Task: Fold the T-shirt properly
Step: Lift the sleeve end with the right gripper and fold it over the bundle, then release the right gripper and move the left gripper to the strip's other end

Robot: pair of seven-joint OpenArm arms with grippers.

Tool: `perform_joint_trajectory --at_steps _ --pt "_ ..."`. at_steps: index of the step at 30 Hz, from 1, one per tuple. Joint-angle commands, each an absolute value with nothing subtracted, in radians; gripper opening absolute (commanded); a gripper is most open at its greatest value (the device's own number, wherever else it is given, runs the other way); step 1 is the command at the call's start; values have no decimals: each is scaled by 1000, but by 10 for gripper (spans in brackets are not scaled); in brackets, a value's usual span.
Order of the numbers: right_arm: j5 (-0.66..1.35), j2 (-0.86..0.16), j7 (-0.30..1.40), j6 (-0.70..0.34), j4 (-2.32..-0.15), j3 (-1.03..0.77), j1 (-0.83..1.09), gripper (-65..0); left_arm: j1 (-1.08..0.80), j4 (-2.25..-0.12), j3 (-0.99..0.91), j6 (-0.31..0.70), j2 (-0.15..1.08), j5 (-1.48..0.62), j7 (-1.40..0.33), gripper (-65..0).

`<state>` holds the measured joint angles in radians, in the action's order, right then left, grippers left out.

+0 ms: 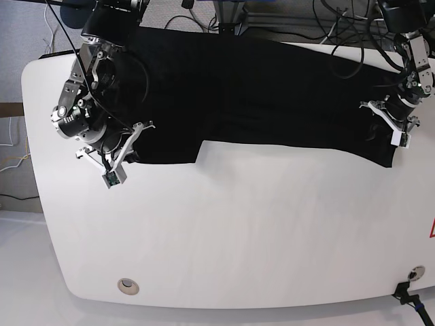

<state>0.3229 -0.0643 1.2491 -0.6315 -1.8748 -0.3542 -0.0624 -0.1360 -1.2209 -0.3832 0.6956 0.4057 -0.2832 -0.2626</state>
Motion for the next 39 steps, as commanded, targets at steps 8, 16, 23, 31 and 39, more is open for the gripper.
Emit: perform_joint_trajectory --at_steps 8,16,23,31,39 --pt "619 -42 1339 -676 -1972 -357 119 -650 -105 -1213 -387 698 426 -298 -242 -457" --pt "845 -67 1396 -673 -1971 -355 269 -650 -67 -1207 -363 698 418 -220 -242 -457" --pt "931 -206 1396 -673 -1969 -186 346 -650 -50 -1205 -361 698 409 -206 -242 -457" --pt "931 -300 1396 -673 -1968 -25 400 -311 -36 -1161 -360 698 409 -205 -242 -457" --pt "924 -415 1396 -671 -1968 -64 291 -238 -36 -1153 -360 698 409 -206 -242 -457"
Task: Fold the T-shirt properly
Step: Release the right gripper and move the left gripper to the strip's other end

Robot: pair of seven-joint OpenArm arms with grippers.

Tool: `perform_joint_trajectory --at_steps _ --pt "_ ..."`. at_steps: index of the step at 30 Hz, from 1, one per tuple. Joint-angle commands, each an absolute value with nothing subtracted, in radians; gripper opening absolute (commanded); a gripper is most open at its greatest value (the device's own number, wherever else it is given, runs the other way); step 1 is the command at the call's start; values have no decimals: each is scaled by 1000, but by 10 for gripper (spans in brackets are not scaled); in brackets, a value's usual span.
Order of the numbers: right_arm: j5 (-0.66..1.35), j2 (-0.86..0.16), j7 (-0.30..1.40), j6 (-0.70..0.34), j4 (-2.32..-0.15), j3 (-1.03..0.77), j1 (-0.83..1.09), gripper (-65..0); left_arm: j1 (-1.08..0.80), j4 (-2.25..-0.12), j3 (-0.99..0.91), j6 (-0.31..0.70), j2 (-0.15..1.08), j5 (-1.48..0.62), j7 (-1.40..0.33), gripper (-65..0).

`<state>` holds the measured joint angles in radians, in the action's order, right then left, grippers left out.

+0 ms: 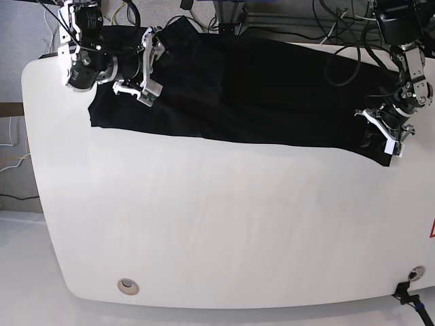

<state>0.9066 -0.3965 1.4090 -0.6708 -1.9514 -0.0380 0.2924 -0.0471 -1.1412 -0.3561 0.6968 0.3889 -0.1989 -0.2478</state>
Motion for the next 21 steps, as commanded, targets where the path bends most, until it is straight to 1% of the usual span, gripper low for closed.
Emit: perform_joint_trajectory --at_steps 1,4,5,6,7,8,9,10,11,12,15,21 --pt "924 -418 1396 -671 -1968 -84 282 -238 -36 -1156 -360 698 409 -206 -242 -457" --pt "924 -401 1396 -671 -1968 -163 243 -239 -36 -1190 -363 698 409 -211 -242 -458" --pt "924 -378 1396 -671 -1968 -183 236 -239 -39 -1219 -364 698 409 -213 -242 -469" --pt "924 -360 1396 -671 -1968 -199 232 -240 -41 -1248 -364 698 409 -213 -242 -506" --pt "924 -340 1396 -671 -1968 -222 232 -259 -42 -1277 -366 698 409 -213 -242 -568" --pt "924 -315 1396 -671 -1968 -237 232 -304 -42 -1302 -367 698 409 -213 -242 -645" --pt "924 -291 1396 -671 -1968 -248 234 -382 -44 -1323 -367 698 404 -213 -243 -650" --pt "924 -272 1382 -671 -1966 -257 236 -476 -45 -1340 -367 698 404 -208 -245 -650" --pt "923 -251 1365 -671 -1960 -257 236 -590 -56 -1356 -367 698 404 -208 -255 -650" --pt "912 -232 1363 -671 -1942 -257 232 -650 -74 -1379 -366 698 404 -208 -277 -650" --pt "799 -177 1336 -673 -1923 -249 232 -650 -133 -1466 -361 698 398 -211 -311 -650" --pt "456 -116 1145 -673 -1926 -140 274 -650 -295 -1615 -360 698 309 -205 -312 -650"
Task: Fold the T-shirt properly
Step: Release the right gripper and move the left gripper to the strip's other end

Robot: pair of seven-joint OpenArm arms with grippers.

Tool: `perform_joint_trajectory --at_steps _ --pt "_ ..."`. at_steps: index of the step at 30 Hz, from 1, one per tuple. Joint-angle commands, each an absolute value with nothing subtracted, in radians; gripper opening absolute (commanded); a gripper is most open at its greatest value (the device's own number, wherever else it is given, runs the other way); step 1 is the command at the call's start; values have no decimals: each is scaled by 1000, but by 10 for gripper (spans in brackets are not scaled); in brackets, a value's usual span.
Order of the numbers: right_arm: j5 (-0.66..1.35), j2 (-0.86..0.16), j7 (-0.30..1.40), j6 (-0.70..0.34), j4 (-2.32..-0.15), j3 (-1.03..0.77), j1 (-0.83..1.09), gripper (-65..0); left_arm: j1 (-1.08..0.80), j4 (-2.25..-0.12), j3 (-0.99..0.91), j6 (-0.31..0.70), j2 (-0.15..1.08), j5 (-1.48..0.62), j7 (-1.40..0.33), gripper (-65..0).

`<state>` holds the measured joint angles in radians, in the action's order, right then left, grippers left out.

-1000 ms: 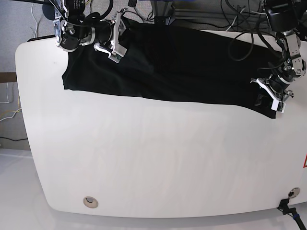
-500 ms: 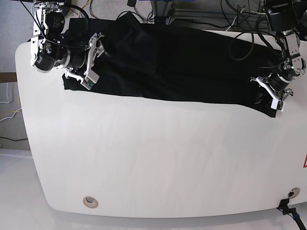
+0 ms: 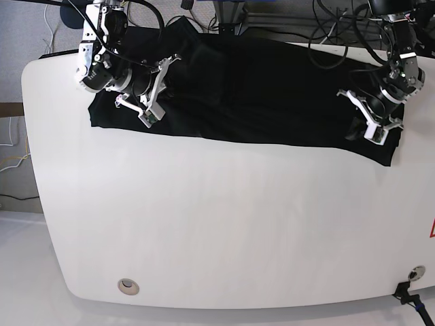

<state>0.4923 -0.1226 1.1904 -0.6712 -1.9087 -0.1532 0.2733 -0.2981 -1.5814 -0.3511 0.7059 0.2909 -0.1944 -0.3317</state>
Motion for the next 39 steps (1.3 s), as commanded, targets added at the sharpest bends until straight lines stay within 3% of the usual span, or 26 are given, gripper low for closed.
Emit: perform_joint_trajectory --at_steps 1,9,17,29,39 --pt "407 -113 1107 -673 -1926 -128 288 -650 -311 -1629 -360 698 295 -205 -312 -650" --pt "179 -108 920 -671 -1896 -81 351 -650 -325 -1604 -357 698 213 -91 -303 -650" --pt "173 -153 791 -673 -1682 -81 305 -650 -289 -1440 -312 698 211 -68 -302 -650" --pt "170 -257 704 -677 -1371 -81 25 -650 -234 -1422 -315 698 213 -67 -306 -650" --pt "174 -245 694 -673 -1345 -81 36 -650 -90 -1307 -317 698 214 -27 -306 -650"
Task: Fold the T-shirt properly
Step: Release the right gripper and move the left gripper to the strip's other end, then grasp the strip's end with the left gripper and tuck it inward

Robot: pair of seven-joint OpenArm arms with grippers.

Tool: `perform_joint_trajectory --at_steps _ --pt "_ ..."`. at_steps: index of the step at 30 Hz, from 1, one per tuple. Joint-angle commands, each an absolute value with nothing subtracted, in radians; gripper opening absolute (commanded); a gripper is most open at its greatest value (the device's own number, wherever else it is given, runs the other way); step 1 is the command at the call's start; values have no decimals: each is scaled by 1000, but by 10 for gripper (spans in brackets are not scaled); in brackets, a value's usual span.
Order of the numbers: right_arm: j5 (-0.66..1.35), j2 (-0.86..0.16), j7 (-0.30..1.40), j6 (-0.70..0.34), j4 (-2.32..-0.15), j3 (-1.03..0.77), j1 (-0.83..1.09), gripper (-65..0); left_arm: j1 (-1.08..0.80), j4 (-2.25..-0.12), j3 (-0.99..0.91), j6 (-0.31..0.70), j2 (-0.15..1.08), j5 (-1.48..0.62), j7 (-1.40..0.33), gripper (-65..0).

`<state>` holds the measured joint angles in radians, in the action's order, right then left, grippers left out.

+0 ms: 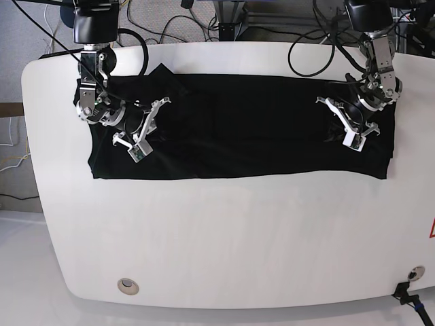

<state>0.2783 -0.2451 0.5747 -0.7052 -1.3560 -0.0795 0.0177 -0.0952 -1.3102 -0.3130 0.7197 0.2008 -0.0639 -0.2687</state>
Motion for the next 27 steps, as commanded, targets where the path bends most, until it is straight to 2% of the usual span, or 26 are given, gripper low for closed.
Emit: perform_joint_trajectory --at_steps 1,7,11,14,15,16,19,22,27 --pt "174 -237 694 -673 -1345 -81 38 -650 -84 -1299 -317 698 226 -27 -306 -650" --pt "174 -226 694 -671 -1345 -81 39 -650 -58 -1296 -315 698 240 -31 -306 -650" --pt "171 -213 694 -671 -1345 -81 38 -650 -51 -1379 -329 698 257 -58 -312 -650" --pt "171 -209 694 -671 -1345 -81 38 -650 -51 -1448 -412 698 257 -140 -383 -415" --pt "171 -209 694 -671 -1345 -81 36 -650 -50 -1466 -433 698 257 -162 -415 -366" --pt "171 -209 694 -671 -1345 -81 36 -650 -47 -1480 -453 698 259 -186 -446 -348" --pt "171 -208 693 -671 -1343 -81 36 -650 -5 -1468 -575 698 262 -263 -556 -349" --pt "171 -208 693 -671 -1342 -81 36 -650 33 -1362 -676 698 309 -341 -657 -348" --pt "171 -208 693 -671 -1339 -81 35 -650 48 -1175 -725 698 371 -401 -673 -348"
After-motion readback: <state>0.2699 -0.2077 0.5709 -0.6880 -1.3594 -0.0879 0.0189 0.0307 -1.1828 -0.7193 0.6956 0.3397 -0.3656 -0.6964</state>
